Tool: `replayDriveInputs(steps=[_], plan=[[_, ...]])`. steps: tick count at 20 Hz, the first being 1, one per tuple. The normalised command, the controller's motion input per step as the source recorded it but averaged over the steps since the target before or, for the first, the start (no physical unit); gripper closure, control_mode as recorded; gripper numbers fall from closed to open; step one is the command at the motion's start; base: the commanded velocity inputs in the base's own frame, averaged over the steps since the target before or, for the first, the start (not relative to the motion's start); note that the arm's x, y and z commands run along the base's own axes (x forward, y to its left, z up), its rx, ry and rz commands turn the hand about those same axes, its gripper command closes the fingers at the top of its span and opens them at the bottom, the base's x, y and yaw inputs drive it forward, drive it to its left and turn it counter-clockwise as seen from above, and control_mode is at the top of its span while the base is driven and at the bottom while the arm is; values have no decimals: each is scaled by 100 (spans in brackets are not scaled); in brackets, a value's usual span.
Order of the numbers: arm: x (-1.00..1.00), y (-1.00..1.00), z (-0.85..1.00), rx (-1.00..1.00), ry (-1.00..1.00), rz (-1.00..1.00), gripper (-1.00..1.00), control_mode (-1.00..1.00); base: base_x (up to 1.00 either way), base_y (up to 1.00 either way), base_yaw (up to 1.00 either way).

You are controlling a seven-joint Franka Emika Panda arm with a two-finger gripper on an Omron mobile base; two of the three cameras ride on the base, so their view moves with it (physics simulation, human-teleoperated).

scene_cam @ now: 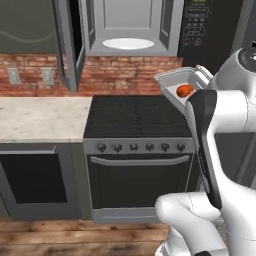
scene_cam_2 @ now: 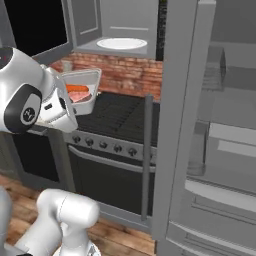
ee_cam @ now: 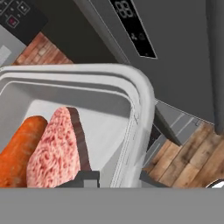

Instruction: Place the tupperware containing the steak and carrot meal in the microwave. Close the microwave door and press the start button to reheat the meal.

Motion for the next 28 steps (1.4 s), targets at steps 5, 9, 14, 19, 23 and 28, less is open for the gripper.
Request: replayDriveInputs(steps=[5,9,14,19,23,28], plan=[[0,0,0,0,0,0,100,100,62,46,-23],[0,0,0,0,0,0,100,100,59,38,-23],[0,0,0,0,0,0,100,100,57,26,-22],[0,0,0,0,0,0,100,100,49,13,-15],[0,0,0,0,0,0,100,100,46,13,-2],[0,0,0,0,0,0,100,100,42,16,2]])
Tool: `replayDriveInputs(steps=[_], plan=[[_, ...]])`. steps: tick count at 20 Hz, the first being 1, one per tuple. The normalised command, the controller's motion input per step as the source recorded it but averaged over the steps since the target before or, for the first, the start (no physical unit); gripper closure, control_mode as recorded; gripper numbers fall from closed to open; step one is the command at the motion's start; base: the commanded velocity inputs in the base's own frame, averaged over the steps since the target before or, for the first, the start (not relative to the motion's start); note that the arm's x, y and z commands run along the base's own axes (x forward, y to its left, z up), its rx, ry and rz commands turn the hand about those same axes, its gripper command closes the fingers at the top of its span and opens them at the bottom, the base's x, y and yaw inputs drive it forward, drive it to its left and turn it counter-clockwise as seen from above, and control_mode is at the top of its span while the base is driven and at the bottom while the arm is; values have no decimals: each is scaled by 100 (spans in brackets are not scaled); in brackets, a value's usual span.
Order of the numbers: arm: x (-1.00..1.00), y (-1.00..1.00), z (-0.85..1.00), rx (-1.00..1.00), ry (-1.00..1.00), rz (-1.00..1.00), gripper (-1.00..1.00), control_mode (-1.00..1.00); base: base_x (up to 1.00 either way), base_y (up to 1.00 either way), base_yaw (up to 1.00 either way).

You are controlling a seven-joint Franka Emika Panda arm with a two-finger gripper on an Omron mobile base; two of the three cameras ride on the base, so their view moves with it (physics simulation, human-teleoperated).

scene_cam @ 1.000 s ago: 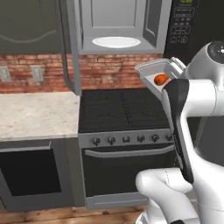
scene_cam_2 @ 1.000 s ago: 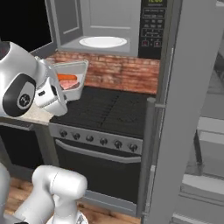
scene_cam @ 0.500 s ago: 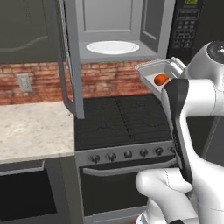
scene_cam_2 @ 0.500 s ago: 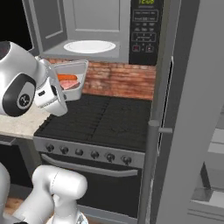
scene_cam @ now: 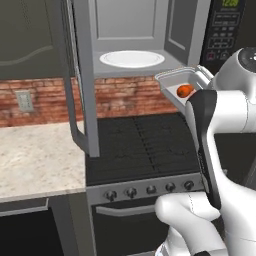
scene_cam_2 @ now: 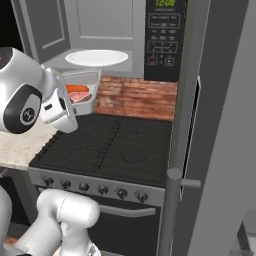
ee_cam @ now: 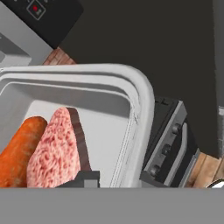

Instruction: Place the tupperware containing the steak and carrot meal in the microwave. Close the microwave door and press the start button to reheat the meal.

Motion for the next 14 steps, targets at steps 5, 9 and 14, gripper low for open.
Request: replayDriveInputs(steps=[5,9,14], plan=[[0,0,0,0,0,0,100,100,42,6,9],[0,0,0,0,0,0,100,100,27,10,8],[0,0,0,0,0,0,100,100,9,21,11]])
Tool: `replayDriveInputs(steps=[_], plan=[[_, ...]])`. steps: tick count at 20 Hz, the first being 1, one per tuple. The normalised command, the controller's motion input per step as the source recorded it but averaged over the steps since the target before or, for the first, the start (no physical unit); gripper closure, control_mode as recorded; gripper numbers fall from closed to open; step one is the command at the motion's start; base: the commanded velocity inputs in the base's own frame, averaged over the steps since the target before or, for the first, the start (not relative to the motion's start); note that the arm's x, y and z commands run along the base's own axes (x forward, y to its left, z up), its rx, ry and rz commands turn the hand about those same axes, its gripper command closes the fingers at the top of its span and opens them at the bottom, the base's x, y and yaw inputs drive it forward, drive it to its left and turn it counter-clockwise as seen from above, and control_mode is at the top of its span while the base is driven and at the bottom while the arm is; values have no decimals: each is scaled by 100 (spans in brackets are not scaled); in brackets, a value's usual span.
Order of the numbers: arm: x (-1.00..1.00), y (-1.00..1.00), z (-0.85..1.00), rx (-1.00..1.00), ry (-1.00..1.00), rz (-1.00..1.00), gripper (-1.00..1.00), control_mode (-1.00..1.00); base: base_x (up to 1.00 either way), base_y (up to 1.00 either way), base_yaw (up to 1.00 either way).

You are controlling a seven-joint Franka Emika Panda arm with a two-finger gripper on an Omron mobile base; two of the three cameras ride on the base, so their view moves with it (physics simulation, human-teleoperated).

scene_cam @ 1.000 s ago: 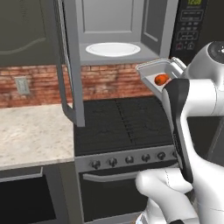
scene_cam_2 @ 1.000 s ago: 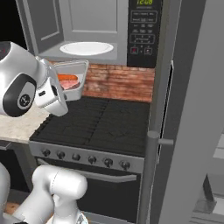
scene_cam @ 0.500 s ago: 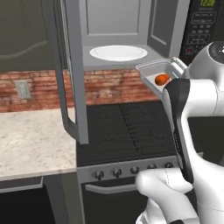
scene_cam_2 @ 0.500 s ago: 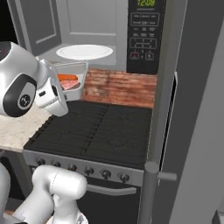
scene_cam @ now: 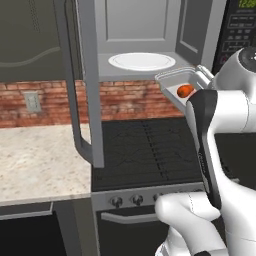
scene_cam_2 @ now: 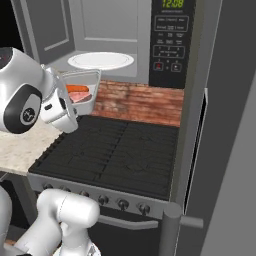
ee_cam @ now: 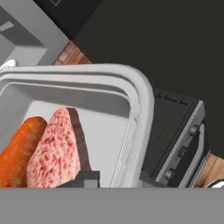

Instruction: Place the tupperware containing the steak and carrot meal in the microwave. Close the microwave door and press the start button to reheat the meal.

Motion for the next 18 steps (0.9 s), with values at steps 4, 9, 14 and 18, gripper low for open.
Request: replayDriveInputs(steps=[4,9,14,18], plan=[[0,1,-8,0,0,10,100,-100,0,3,3],[0,4,-9,0,0,14,100,-100,0,0,0],[0,2,-4,0,0,14,100,-100,0,0,0],[0,0,-3,0,0,13,100,-100,0,0,0]])
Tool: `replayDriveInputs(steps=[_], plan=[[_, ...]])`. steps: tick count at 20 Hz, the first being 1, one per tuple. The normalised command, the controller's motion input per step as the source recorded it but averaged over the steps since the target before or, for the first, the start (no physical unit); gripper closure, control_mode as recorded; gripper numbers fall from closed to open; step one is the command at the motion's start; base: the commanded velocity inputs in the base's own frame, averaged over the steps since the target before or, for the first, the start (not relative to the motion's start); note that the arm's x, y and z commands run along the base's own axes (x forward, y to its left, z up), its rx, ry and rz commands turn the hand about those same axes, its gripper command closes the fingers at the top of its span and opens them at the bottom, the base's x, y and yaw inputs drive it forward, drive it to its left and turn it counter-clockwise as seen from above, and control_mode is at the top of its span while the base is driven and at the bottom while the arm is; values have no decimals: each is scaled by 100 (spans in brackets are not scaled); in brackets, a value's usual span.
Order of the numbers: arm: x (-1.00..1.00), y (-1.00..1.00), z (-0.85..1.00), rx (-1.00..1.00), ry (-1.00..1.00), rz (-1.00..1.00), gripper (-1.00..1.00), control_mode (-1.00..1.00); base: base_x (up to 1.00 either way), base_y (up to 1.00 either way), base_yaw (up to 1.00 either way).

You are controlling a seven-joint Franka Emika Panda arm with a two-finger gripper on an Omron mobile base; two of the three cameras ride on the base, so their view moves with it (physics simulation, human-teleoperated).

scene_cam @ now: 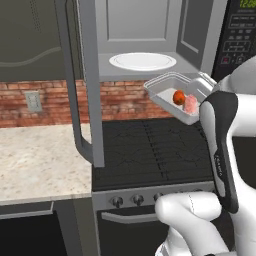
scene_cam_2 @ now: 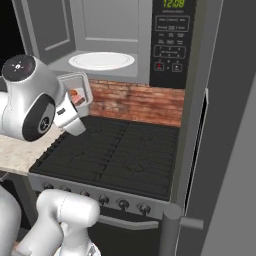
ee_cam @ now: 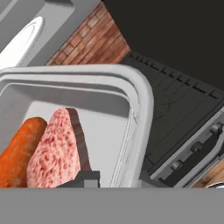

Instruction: Place the tupperware containing the steak and carrot meal in the microwave. Close the microwave door and press the start button to reheat the meal.

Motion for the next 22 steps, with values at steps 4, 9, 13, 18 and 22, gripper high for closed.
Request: replayDriveInputs(steps=[4,9,13,18,22], plan=[[1,1,-1,0,0,11,100,-100,0,0,0],[14,4,1,0,0,8,100,-100,0,0,0],[17,7,7,0,-3,1,100,-100,0,0,0],[20,19,10,0,-9,0,100,-100,0,0,0],[8,14,24,0,-18,-4,100,-100,0,0,0]])
